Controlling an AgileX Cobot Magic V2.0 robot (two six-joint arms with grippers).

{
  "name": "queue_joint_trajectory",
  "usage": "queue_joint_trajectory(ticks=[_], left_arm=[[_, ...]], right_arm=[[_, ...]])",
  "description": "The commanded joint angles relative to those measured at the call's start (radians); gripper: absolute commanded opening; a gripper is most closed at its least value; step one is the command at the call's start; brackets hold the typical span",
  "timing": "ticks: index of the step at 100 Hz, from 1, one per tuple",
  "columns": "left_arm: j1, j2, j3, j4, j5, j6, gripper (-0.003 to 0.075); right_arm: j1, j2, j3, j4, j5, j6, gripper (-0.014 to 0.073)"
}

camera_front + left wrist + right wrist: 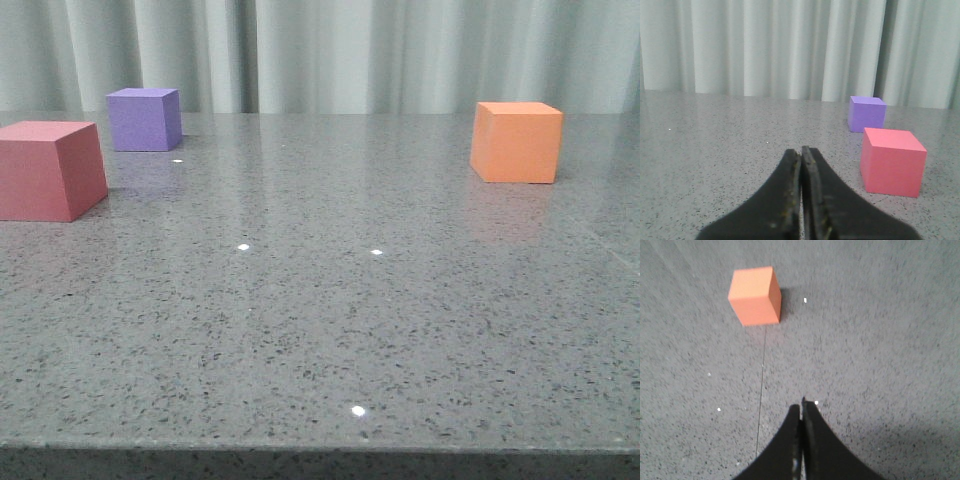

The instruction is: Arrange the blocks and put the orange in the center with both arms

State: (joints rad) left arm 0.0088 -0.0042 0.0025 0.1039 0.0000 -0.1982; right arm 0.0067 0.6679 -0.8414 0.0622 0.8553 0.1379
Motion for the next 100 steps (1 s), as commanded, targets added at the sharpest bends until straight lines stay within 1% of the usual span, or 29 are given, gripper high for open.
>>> queue_joint_trajectory(ticks=[1,16,20,25,32,35,37,42,44,49,55,66,79,100], left_arm=[[-0.001,-0.035,0.042,-0.008,-0.081,0.000,-0.0020],[-0.001,-0.035,0.042,-0.008,-0.081,0.000,-0.0020],[-0.001,-0.035,0.042,-0.008,-0.081,0.000,-0.0020],[-0.001,-0.035,0.042,-0.008,-0.081,0.000,-0.0020],[-0.001,-0.035,0.042,-0.008,-0.081,0.000,-0.0020],[-0.001,-0.035,0.042,-0.008,-0.081,0.000,-0.0020],[-0.001,-0.035,0.042,-0.008,-0.081,0.000,-0.0020],[-0.001,-0.035,0.042,-0.008,-0.081,0.000,-0.0020],[-0.001,-0.035,0.042,-0.008,-0.081,0.000,-0.0020],[-0.001,-0.035,0.042,-0.008,-0.081,0.000,-0.0020],[-0.001,-0.035,0.042,-0.008,-0.081,0.000,-0.0020],[-0.001,-0.035,0.042,-0.008,-0.081,0.000,-0.0020],[-0.001,-0.035,0.042,-0.008,-0.081,0.000,-0.0020],[-0.001,-0.035,0.042,-0.008,-0.081,0.000,-0.0020]], right_arm=[[-0.003,0.046,-0.033,0.006,-0.037,-0.011,-0.0064],[-0.003,0.077,-0.033,0.006,0.006,-0.011,-0.0057],[-0.003,0.078,-0.033,0.006,0.021,-0.011,-0.0031],[-0.003,0.078,-0.033,0.006,0.043,-0.011,0.0023],[-0.003,0.078,-0.033,0.006,0.069,-0.011,0.0141],[-0.003,0.078,-0.033,0.004,0.078,-0.011,0.0216],[-0.003,0.078,-0.033,0.004,0.081,-0.011,0.0249],[-0.003,0.078,-0.033,-0.001,0.085,-0.011,0.0392],[-0.003,0.078,-0.033,-0.003,0.085,-0.011,0.0429],[-0.003,0.078,-0.033,-0.005,0.085,-0.011,0.0567],[-0.003,0.078,-0.033,-0.005,0.085,-0.011,0.0673],[-0.003,0.078,-0.033,-0.005,0.072,-0.011,0.0634],[-0.003,0.078,-0.033,-0.003,0.060,-0.011,0.0634],[-0.003,0.134,-0.100,0.086,0.050,-0.011,0.0634]])
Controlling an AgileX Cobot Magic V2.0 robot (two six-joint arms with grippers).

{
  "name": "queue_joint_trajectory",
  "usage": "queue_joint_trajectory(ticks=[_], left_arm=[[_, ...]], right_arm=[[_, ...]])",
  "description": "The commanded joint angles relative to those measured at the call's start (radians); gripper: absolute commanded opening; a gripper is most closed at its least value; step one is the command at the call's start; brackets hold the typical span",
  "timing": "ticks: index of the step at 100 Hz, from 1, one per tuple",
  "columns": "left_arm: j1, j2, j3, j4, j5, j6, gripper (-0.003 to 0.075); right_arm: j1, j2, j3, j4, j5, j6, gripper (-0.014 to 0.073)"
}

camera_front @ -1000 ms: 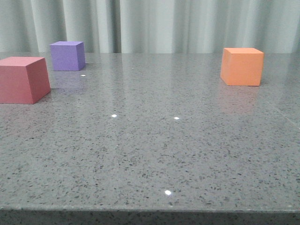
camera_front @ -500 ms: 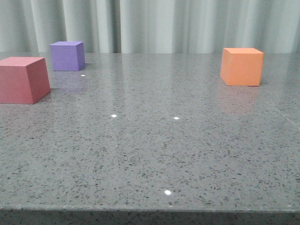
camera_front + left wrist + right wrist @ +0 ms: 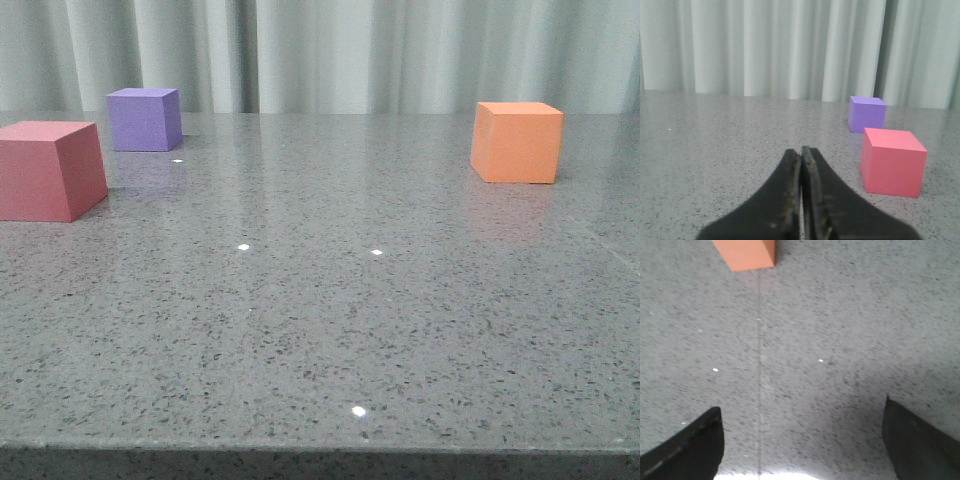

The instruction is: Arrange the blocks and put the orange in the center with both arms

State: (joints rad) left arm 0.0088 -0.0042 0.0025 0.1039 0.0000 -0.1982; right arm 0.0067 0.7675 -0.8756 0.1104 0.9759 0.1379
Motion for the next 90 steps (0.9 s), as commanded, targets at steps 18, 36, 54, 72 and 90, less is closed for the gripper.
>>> queue_joint_trajectory(ticks=[18,36,54,72,90], left_arm=[[-0.001,-0.035,0.042,-0.008,-0.081,0.000,-0.0020],[-0.001,-0.035,0.042,-0.008,-0.081,0.000,-0.0020],[-0.001,-0.035,0.042,-0.008,-0.081,0.000,-0.0020],[-0.001,-0.035,0.042,-0.008,-0.081,0.000,-0.0020],[-0.001,-0.035,0.042,-0.008,-0.081,0.000,-0.0020]], right_arm=[[0.004,0.156,-0.167,0.039,-0.083,-0.011,0.0634],[0.087,0.310,-0.262,0.035,-0.125,-0.011,0.0634],[0.160,0.491,-0.374,-0.022,-0.161,0.015,0.0634],[0.189,0.674,-0.521,-0.101,-0.151,0.070,0.0634],[0.198,0.806,-0.647,-0.103,-0.145,0.070,0.0634]])
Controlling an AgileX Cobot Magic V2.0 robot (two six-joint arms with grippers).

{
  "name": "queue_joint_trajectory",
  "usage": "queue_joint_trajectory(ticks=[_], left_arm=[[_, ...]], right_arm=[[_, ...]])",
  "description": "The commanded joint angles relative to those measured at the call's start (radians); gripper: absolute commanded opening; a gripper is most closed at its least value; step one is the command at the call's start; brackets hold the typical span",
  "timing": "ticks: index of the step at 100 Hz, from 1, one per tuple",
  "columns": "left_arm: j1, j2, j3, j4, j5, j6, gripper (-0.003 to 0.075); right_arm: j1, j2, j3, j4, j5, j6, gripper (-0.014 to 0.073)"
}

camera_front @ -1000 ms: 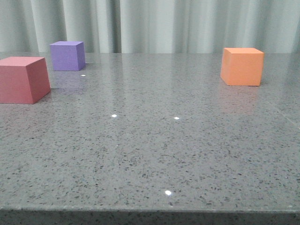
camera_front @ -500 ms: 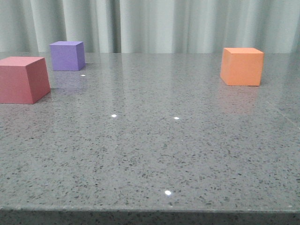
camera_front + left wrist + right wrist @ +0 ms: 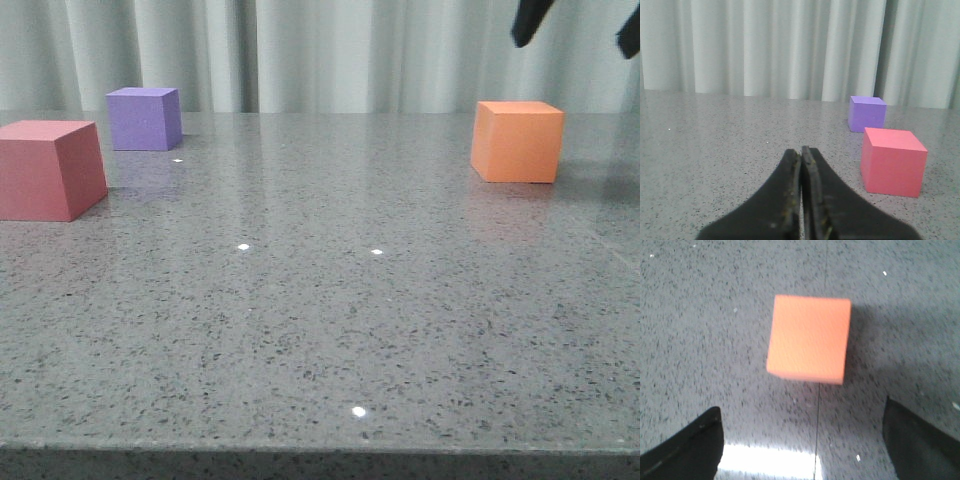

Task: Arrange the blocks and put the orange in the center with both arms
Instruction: 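Lower the right gripper over the orange cube and close on it, then lift the orange cube with the right gripper and carry it toward the table middle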

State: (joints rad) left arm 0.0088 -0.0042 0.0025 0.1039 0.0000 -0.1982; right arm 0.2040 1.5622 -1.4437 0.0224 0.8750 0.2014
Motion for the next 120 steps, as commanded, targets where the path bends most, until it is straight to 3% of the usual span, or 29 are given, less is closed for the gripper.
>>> queue_joint_trajectory(ticks=[1,24,72,95,120], left_arm=[[-0.001,-0.035,0.042,-0.008,-0.081,0.000,-0.0020],[-0.001,-0.035,0.042,-0.008,-0.081,0.000,-0.0020],[-0.001,-0.035,0.042,-0.008,-0.081,0.000,-0.0020],[-0.001,-0.035,0.042,-0.008,-0.081,0.000,-0.0020],[-0.001,-0.035,0.042,-0.008,-0.081,0.000,-0.0020]], right_arm=[[0.001,0.015,-0.087,-0.015,-0.044,0.007,0.0634],[0.001,0.112,-0.172,-0.022,-0.048,0.007,0.0634],[0.001,0.253,-0.175,-0.058,-0.058,0.008,0.0630],[0.001,0.251,-0.175,-0.058,-0.044,0.031,0.0388],[0.042,0.196,-0.178,-0.058,-0.032,0.097,0.0383]])
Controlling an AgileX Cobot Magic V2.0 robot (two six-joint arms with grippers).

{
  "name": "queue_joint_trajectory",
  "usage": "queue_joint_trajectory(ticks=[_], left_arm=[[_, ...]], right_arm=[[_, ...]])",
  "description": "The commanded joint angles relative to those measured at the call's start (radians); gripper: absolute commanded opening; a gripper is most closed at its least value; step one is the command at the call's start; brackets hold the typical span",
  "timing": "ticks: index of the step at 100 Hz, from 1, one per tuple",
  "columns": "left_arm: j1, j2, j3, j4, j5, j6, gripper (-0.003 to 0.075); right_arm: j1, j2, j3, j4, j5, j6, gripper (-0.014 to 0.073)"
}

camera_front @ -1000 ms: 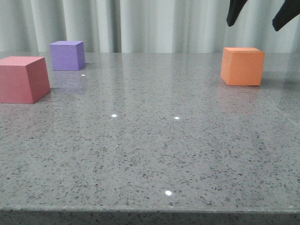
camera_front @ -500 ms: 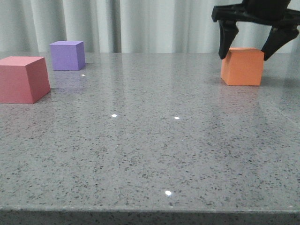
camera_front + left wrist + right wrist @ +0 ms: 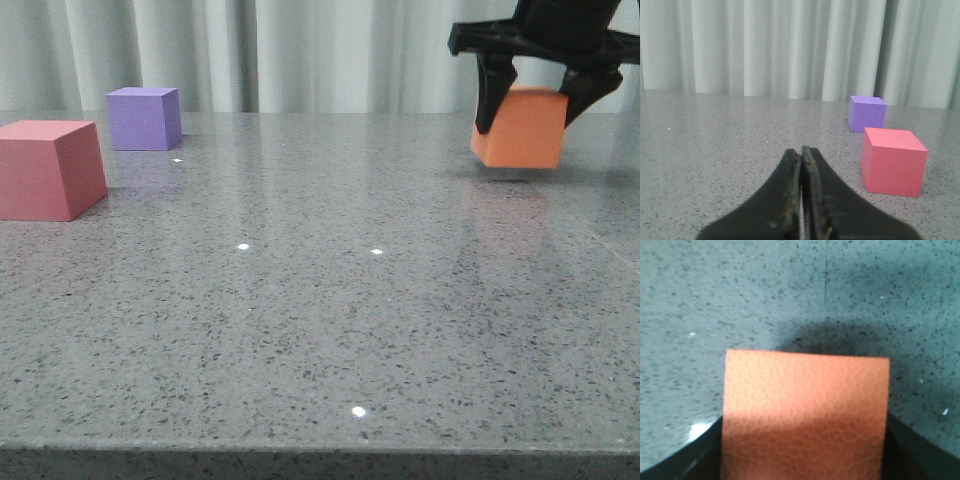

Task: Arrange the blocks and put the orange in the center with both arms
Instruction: 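Lift the orange cube with the right gripper and carry it toward the table middle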

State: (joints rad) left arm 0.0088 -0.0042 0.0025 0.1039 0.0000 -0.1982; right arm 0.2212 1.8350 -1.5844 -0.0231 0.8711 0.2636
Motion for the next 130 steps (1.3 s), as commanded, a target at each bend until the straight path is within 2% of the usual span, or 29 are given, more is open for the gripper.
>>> queue_joint_trajectory(ticks=[1,25,51,82,109,116,130], left_arm=[[-0.001,-0.035,0.042,-0.008,-0.081,0.000,-0.0020],[-0.001,-0.035,0.042,-0.008,-0.081,0.000,-0.0020],[-0.001,-0.035,0.042,-0.008,-0.081,0.000,-0.0020],[-0.001,-0.035,0.042,-0.008,-0.081,0.000,-0.0020],[-0.001,-0.035,0.042,-0.008,-0.081,0.000,-0.0020],[-0.001,-0.035,0.042,-0.008,-0.081,0.000,-0.0020],[-0.001,-0.035,0.042,-0.008,-0.081,0.000,-0.0020]], right_arm=[[0.027,-0.077,-0.038,-0.012,-0.028,0.039,0.0383],[0.177,-0.045,-0.122,-0.117,-0.025,0.190,0.0383],[0.318,0.114,-0.372,-0.191,0.026,0.299,0.0383],[0.393,0.323,-0.670,-0.191,0.152,0.311,0.0383],[0.404,0.376,-0.716,-0.187,0.160,0.336,0.0388],[0.404,0.376,-0.716,-0.187,0.160,0.336,0.0424],[0.404,0.376,-0.716,-0.179,0.166,0.336,0.0576]])
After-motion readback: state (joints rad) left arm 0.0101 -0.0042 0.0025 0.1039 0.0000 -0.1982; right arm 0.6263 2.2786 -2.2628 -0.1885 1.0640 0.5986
